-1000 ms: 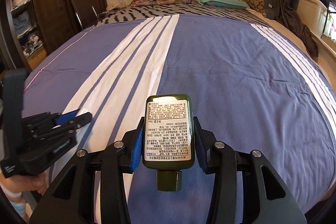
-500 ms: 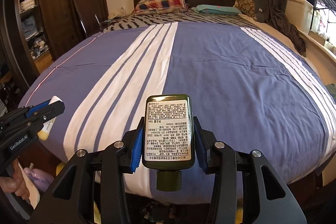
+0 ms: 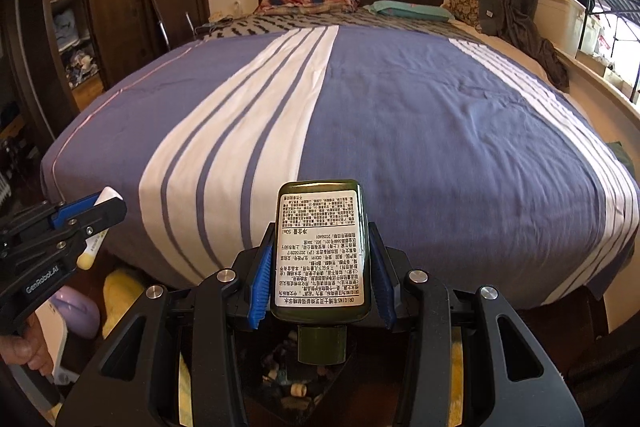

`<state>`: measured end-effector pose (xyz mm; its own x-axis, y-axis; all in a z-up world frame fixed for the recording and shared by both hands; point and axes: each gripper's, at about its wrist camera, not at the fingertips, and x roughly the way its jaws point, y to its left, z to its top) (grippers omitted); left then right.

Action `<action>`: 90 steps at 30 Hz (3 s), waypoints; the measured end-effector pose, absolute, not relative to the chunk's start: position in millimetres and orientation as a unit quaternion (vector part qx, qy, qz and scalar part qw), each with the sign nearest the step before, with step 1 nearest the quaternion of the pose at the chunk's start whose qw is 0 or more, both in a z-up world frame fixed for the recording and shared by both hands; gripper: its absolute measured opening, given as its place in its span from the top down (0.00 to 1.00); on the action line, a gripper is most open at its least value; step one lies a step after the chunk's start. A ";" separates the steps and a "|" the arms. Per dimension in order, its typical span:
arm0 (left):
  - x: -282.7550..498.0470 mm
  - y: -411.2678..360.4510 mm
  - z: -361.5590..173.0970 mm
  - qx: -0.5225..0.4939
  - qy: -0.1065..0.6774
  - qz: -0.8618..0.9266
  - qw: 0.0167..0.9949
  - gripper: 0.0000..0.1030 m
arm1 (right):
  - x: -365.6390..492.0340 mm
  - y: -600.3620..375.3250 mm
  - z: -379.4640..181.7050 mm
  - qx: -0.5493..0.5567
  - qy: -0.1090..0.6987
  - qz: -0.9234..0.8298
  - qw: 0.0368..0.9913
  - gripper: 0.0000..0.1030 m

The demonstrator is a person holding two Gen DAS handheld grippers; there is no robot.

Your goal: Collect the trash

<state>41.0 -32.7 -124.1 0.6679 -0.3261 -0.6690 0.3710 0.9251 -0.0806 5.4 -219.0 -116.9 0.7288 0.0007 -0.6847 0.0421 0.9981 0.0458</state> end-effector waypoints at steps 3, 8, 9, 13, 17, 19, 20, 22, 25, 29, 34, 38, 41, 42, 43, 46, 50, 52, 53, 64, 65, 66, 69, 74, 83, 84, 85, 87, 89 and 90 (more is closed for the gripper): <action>36.7 -31.6 -141.6 0.028 0.379 -0.194 0.904 0.82 | -2.3 -217.9 -134.4 0.026 0.387 -0.013 0.921 0.58; 32.7 -39.1 -182.0 0.042 0.419 -0.202 0.884 0.82 | -6.5 -213.9 -172.4 0.027 0.433 -0.002 0.901 0.58; 32.3 -41.7 -191.8 0.044 0.429 -0.206 0.879 0.82 | -6.3 -213.8 -180.4 0.030 0.443 0.001 0.896 0.58; 32.5 -52.6 -226.4 0.059 0.463 -0.218 0.857 0.82 | -3.0 -213.4 -203.9 0.035 0.470 0.004 0.882 0.58; 36.3 -57.4 -254.2 0.060 0.491 -0.226 0.839 0.82 | 2.1 -213.3 -231.4 0.046 0.501 0.008 0.864 0.58; 39.6 -60.8 -268.6 0.064 0.507 -0.227 0.829 0.82 | 4.8 -213.3 -246.8 0.053 0.517 0.008 0.854 0.58; 42.0 -62.6 -279.6 0.063 0.520 -0.229 0.821 0.82 | 6.2 -213.3 -251.4 0.056 0.521 0.009 0.852 0.58; 43.9 -65.5 -292.8 0.065 0.534 -0.232 0.811 0.82 | 9.5 -212.9 -261.6 0.066 0.530 0.011 0.845 0.58; 45.9 -72.7 -315.7 0.074 0.558 -0.239 0.791 0.82 | 14.5 -210.8 -274.3 0.074 0.541 0.013 0.838 0.58; 49.7 -77.9 -331.2 0.075 0.578 -0.247 0.774 0.82 | 20.3 -207.8 -287.8 0.087 0.556 0.016 0.826 0.58; 54.8 -82.8 -339.8 0.077 0.596 -0.249 0.759 0.82 | 27.3 -212.8 -294.4 0.096 0.568 0.010 0.817 0.58; 53.6 -82.4 -341.8 0.079 0.599 -0.246 0.758 0.81 | 31.2 -217.5 -295.7 0.099 0.572 0.004 0.814 0.58; 52.8 -80.3 -335.1 0.081 0.593 -0.239 0.765 0.71 | 29.8 -218.9 -292.9 0.103 0.571 0.000 0.814 0.44; 54.0 -78.5 -334.7 0.081 0.592 -0.237 0.766 0.67 | 32.2 -219.0 -291.3 0.106 0.568 0.000 0.816 0.41; 53.2 -76.1 -330.7 0.081 0.589 -0.234 0.770 0.64 | 29.9 -222.2 -288.8 0.109 0.564 -0.002 0.819 0.40; 50.7 -68.6 -318.3 0.076 0.575 -0.223 0.783 0.58 | 27.8 -225.8 -276.6 0.112 0.549 -0.004 0.828 0.38; 45.4 -54.7 -288.5 0.067 0.547 -0.204 0.809 0.43 | 19.8 -231.9 -250.4 0.114 0.519 -0.010 0.847 0.22; 42.3 -46.1 -270.6 0.064 0.527 -0.196 0.825 0.32 | 15.7 -233.0 -235.2 0.110 0.500 -0.018 0.859 0.08; 42.3 -39.1 -258.0 0.062 0.514 -0.190 0.834 0.28 | 12.4 -235.0 -223.1 0.108 0.484 -0.024 0.868 0.04; 21.5 -1.4 -97.0 0.034 0.340 -0.145 0.929 0.08 | -25.7 -244.2 -97.2 0.071 0.332 -0.070 0.938 0.03; 18.5 -0.4 -89.8 0.032 0.329 -0.144 0.933 0.08 | -28.9 -243.1 -86.2 0.070 0.318 -0.074 0.943 0.03; 15.9 0.7 -79.5 0.030 0.317 -0.143 0.937 0.08 | -31.7 -244.0 -76.7 0.069 0.307 -0.075 0.946 0.03; 8.4 -0.9 -55.9 0.028 0.286 -0.143 0.947 0.08 | -38.5 -244.6 -53.9 0.063 0.283 -0.082 0.953 0.03; 1.8 2.8 -19.1 0.024 0.244 -0.141 0.959 0.08 | -51.0 -247.2 -13.8 0.051 0.235 -0.095 0.966 0.03; -10.2 7.0 18.4 0.028 0.198 -0.121 0.972 0.08 | -71.4 -254.6 38.9 0.052 0.171 -0.131 0.975 0.03; -10.7 7.5 20.5 0.027 0.196 -0.118 0.973 0.08 | -73.6 -255.1 42.2 0.051 0.167 -0.137 0.975 0.03; -12.0 8.3 23.4 0.026 0.192 -0.115 0.974 0.08 | -76.1 -255.2 45.0 0.050 0.162 -0.140 0.975 0.03; -13.4 10.0 26.3 0.025 0.187 -0.111 0.976 0.08 | -77.9 -254.7 46.1 0.046 0.159 -0.144 0.976 0.03; -15.6 10.2 27.3 0.027 0.182 -0.106 0.977 0.08 | -77.5 -252.9 45.3 0.043 0.160 -0.145 0.975 0.03; -16.3 9.9 27.7 0.029 0.182 -0.106 0.977 0.08 | -77.7 -252.1 45.2 0.043 0.162 -0.144 0.975 0.03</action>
